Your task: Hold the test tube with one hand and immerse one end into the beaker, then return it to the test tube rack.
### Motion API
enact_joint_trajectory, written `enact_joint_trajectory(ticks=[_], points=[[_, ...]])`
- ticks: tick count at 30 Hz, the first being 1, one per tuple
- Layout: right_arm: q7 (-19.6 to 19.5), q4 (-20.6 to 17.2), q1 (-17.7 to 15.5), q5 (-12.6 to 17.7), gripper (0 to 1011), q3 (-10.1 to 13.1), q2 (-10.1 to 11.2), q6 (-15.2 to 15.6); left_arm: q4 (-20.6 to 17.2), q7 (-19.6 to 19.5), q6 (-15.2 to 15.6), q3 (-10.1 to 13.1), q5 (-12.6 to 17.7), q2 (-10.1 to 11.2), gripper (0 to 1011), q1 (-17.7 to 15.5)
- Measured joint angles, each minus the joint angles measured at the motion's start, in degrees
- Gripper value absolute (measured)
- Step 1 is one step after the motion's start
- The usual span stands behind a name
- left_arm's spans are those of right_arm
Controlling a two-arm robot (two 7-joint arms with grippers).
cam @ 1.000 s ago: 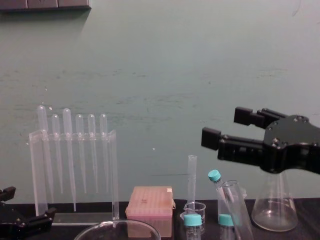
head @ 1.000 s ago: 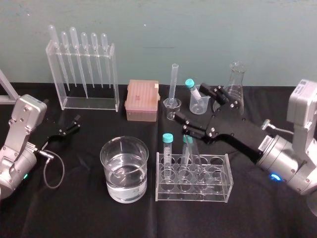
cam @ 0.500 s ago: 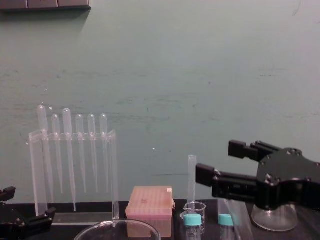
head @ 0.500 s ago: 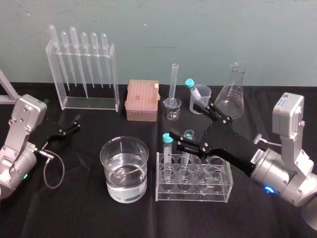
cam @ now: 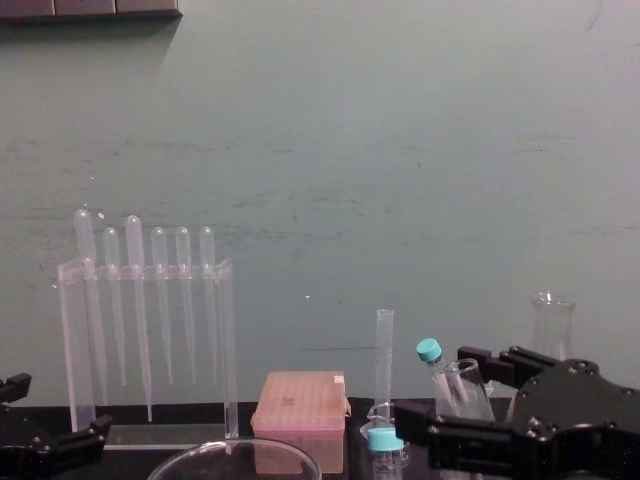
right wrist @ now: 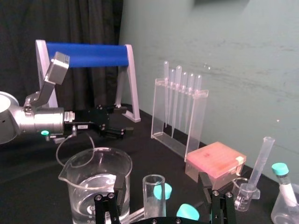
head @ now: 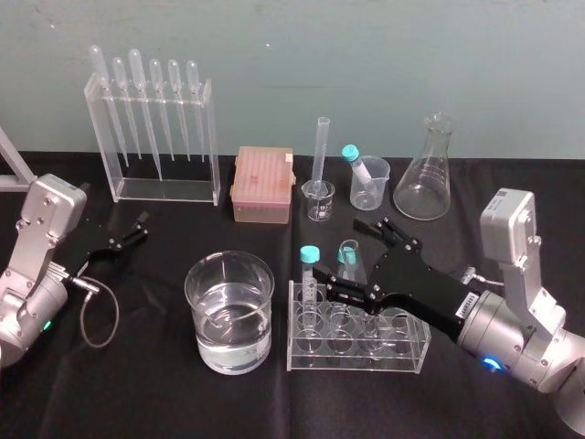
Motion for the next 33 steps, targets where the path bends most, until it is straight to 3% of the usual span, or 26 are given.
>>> enact_joint_trajectory(ticks=[12,33], points=[[1.39,1.03,0.93,-0.27,1003,-1.33,-0.29,0.93,0.0,0.0,0.0,0.0,0.0,0.0,1000,0.0],[1.39,1.1,0.97,-0.04,1003,-1.39,-0.27,1.26,0.0,0.0,0.0,0.0,0.0,0.0,1000,0.0]])
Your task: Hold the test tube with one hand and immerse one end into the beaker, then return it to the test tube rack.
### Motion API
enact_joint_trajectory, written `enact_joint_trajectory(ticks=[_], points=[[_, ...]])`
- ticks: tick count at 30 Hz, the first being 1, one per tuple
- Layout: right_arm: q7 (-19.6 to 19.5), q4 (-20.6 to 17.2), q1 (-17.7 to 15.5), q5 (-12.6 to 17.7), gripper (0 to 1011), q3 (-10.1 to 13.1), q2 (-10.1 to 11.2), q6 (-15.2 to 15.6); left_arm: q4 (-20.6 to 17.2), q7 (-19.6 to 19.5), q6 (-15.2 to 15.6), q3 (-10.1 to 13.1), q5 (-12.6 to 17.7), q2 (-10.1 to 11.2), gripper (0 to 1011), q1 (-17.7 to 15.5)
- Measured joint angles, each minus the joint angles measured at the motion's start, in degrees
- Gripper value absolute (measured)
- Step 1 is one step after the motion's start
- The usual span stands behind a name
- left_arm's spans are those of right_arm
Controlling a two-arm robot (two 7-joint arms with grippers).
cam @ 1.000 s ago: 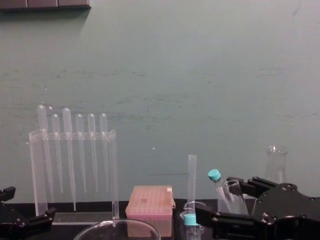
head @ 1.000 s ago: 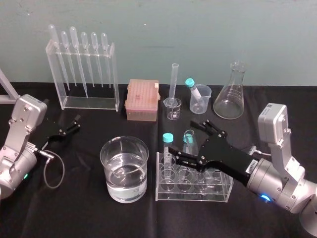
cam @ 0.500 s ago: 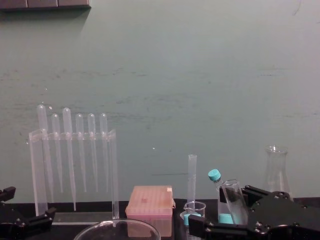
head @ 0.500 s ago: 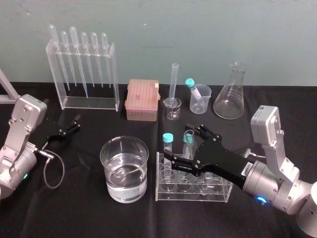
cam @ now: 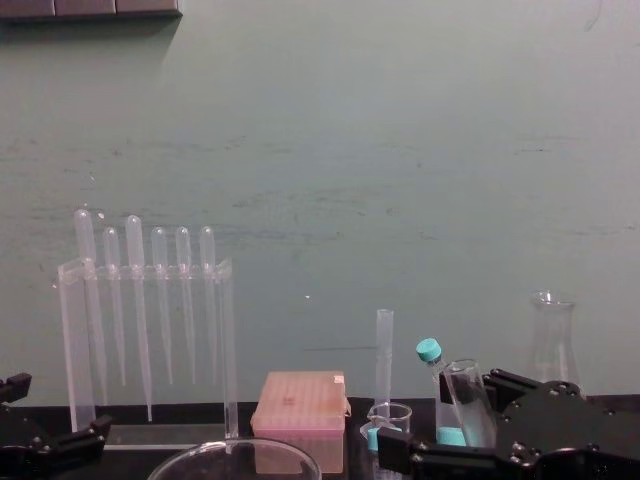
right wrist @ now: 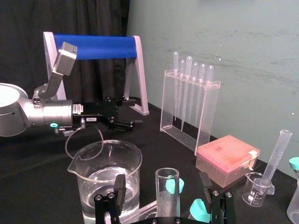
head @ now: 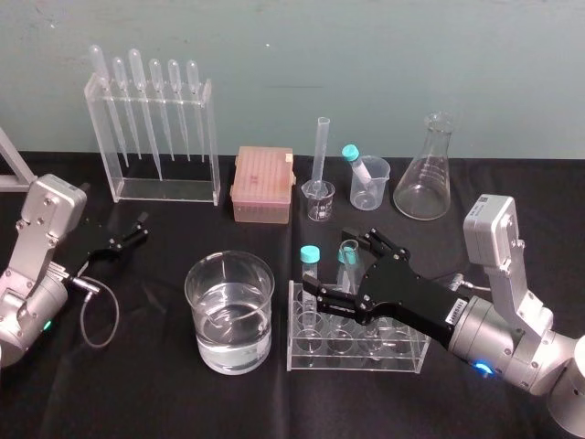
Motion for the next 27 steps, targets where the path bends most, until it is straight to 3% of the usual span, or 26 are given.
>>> enact_joint_trajectory(ticks=[4,7,27], points=[[-0.01,-0.02,0.0,0.0,995,0.0,0.0,-0.06,0.0,0.0,0.0,0.0,0.0,0.0,1000,0.0],[-0.01,-0.04,0.0,0.0,920,0.0,0.0,-0.09,0.0,0.0,0.0,0.0,0.0,0.0,1000,0.0],[-0.01,-0.07,0.0,0.0,309,0.0,0.0,-0.17,0.0,0.0,0.0,0.0,0.0,0.0,1000,0.0]])
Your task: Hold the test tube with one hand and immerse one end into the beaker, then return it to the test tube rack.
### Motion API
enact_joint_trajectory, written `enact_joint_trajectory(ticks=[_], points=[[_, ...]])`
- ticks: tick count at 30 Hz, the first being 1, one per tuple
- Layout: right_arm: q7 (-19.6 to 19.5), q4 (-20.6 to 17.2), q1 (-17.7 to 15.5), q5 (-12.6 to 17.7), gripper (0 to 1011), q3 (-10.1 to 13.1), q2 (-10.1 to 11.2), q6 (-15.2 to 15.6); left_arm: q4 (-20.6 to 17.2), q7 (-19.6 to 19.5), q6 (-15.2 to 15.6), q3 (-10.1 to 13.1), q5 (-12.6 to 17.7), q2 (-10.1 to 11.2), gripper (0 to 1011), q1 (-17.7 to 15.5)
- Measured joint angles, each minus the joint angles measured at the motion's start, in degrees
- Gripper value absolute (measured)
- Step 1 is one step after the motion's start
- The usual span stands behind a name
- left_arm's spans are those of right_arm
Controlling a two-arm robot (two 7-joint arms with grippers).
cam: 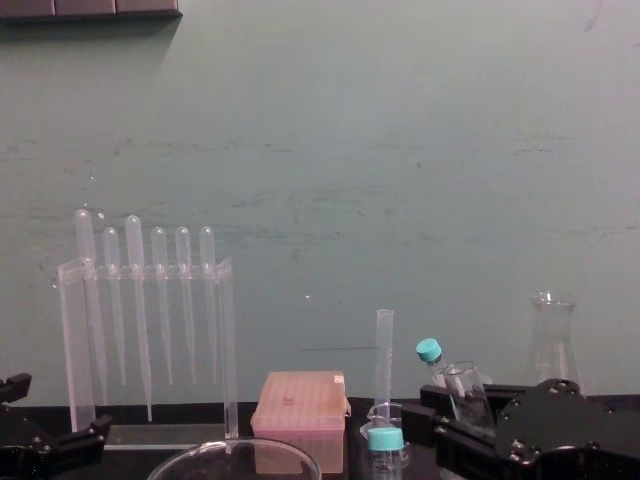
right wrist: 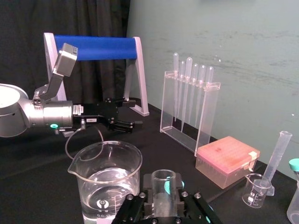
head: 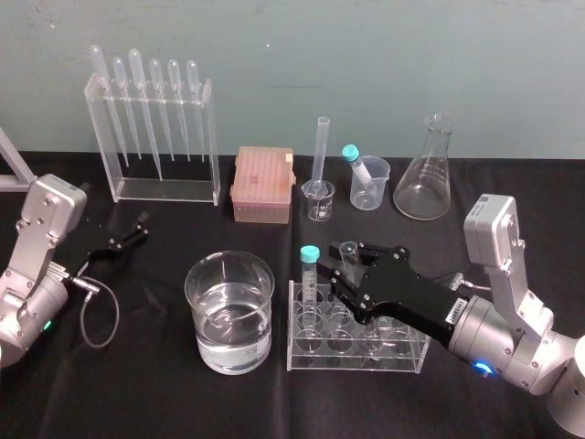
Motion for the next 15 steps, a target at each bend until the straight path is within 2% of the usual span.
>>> enact_joint_trajectory(ticks=[2,5,15], points=[[0.0,0.0,0.0,0.0,233,0.0,0.0,0.0,0.0,0.0,0.0,0.0,0.0,0.0,1000,0.0],[0.0,0.0,0.0,0.0,190,0.0,0.0,0.0,0.0,0.0,0.0,0.0,0.0,0.0,1000,0.0],[0.0,0.0,0.0,0.0,190,0.0,0.0,0.0,0.0,0.0,0.0,0.0,0.0,0.0,1000,0.0]])
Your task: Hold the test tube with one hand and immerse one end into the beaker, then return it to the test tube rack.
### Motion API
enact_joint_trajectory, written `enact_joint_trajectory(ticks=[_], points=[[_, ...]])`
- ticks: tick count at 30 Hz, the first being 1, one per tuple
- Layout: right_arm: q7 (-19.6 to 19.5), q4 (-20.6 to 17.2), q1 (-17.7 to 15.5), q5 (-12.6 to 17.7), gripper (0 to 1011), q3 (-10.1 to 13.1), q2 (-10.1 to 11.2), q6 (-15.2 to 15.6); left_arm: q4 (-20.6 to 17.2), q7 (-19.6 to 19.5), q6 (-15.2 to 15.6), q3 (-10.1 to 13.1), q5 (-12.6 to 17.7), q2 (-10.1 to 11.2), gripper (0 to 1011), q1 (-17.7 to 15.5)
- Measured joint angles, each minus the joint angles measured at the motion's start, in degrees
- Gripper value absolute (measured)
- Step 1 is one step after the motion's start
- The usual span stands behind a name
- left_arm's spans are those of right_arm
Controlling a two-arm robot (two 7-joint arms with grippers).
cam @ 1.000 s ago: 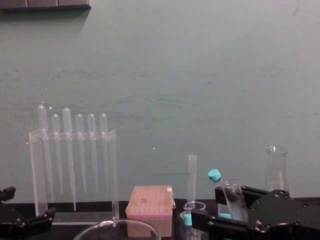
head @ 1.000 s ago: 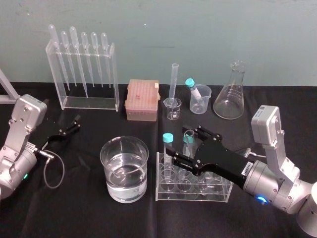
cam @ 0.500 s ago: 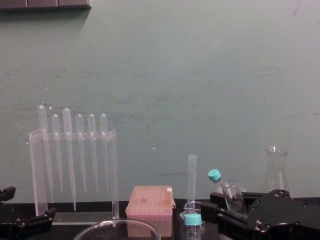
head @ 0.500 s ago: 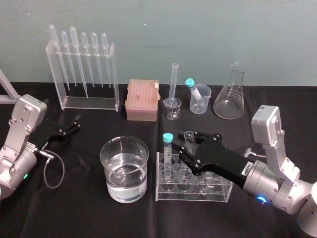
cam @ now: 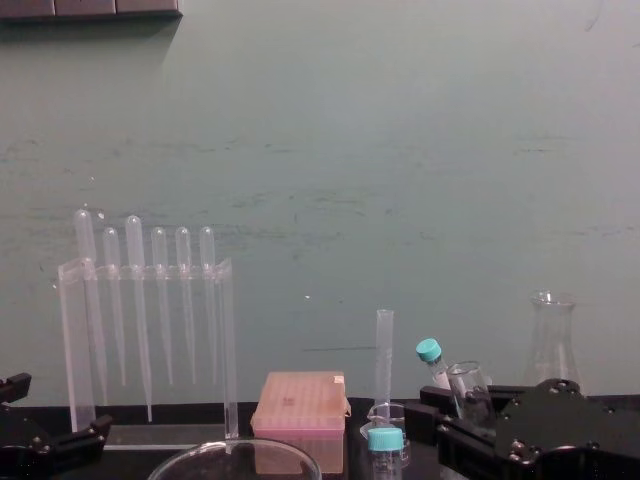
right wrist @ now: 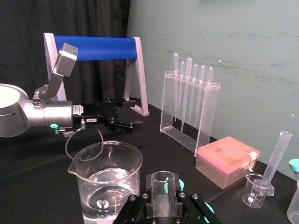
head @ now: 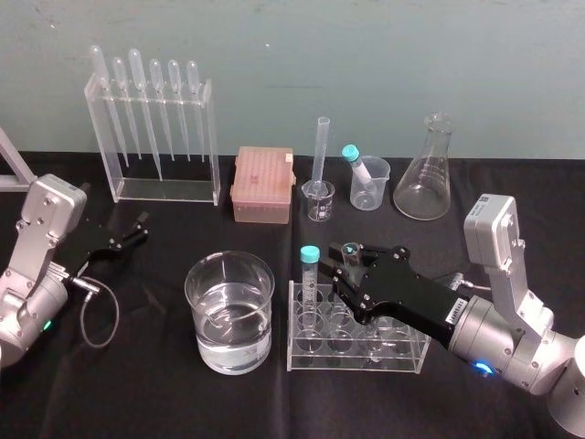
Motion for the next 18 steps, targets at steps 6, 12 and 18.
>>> enact_joint_trajectory(ticks=[6,12,18], points=[[0.08,0.05,-0.05,0.48,190,0.14,-0.01,-0.14,0.0,0.0,0.0,0.0,0.0,0.0,1000,0.0],[0.72,0.14,-0.48,2.75,190,1.1,-0.22,-1.51,0.0,0.0,0.0,0.0,0.0,0.0,1000,0.0],[0.91,-0.58,-0.85,4.02,190,1.67,-0.14,-2.29,0.0,0.0,0.0,0.0,0.0,0.0,1000,0.0]])
